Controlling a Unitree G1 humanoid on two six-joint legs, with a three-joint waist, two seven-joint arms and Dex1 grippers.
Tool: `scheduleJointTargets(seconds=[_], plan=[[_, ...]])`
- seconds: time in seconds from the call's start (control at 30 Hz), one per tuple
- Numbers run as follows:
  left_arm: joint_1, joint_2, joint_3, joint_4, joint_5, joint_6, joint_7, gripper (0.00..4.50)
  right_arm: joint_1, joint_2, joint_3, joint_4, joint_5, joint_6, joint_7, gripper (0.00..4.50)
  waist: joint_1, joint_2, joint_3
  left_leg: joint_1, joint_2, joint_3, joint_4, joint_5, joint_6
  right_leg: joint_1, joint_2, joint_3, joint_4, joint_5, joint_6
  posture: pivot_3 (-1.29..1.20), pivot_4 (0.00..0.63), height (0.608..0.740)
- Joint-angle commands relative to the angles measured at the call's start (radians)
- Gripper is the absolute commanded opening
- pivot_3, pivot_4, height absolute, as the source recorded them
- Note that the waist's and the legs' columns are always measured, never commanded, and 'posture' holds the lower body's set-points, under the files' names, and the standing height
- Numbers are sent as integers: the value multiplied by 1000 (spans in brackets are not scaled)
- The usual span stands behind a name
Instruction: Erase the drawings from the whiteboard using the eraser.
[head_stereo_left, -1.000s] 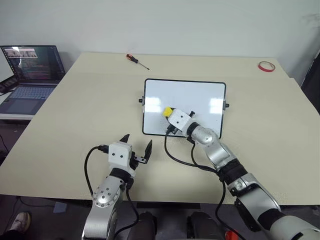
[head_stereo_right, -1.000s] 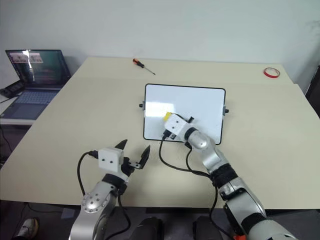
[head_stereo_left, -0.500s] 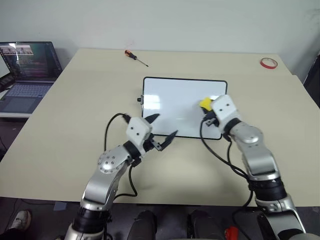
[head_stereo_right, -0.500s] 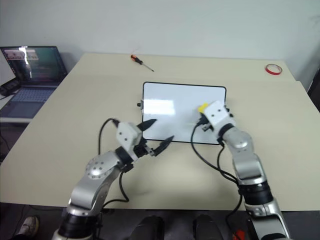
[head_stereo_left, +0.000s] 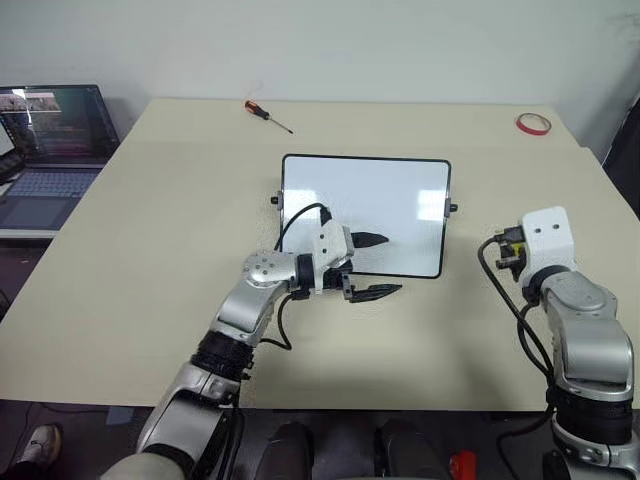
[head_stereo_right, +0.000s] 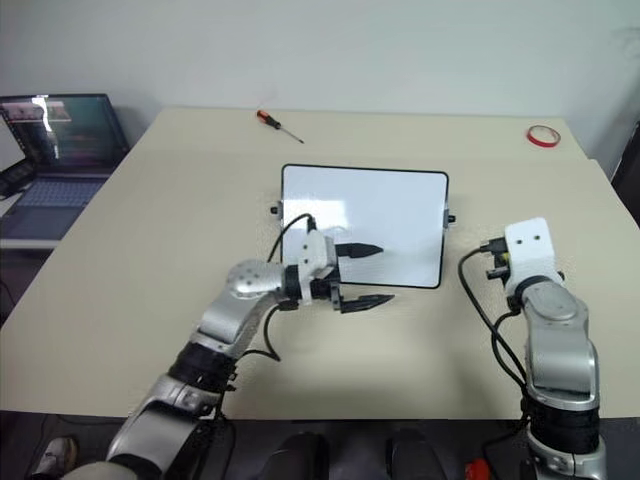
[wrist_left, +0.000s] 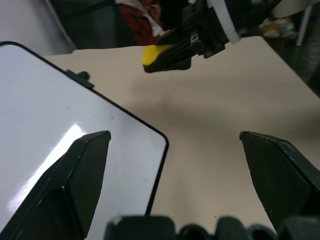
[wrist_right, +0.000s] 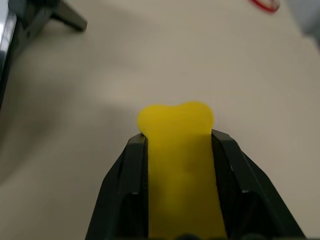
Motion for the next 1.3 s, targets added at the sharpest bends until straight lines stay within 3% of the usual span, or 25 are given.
scheduleJointTargets(seconds=[0.03,0.27,0.77,1.1,1.3], plan=[[-81,-42,-13,95,15,-93,-68,4500,-11,17,-63,24,62,27,-3,1300,0,0,0,0,-1,0,0,0,0,0,1,0,0,0,0,0,150,740],[-114,-93,-8,176,32,-149,-94,4500,-24,-16,-81,120,127,6,-8,1300,-4,0,0,0,0,1,0,0,1,-1,2,2,1,0,0,0,150,740],[-79,-68,1,148,56,-151,-96,4500,-27,-39,-49,214,168,-60,-40,1300,-3,0,0,0,0,1,2,0,1,-1,3,3,4,0,0,0,150,740],[-78,-65,1,139,58,-144,-92,4500,-38,-60,-47,228,172,-71,-51,4478,-4,0,0,1,0,2,3,0,1,-2,3,4,7,0,0,0,150,740],[-64,-42,15,82,39,-107,-94,4500,-51,-66,-66,203,179,-58,-66,4478,-5,0,0,1,0,3,3,0,1,-2,3,4,7,0,0,0,150,740]])
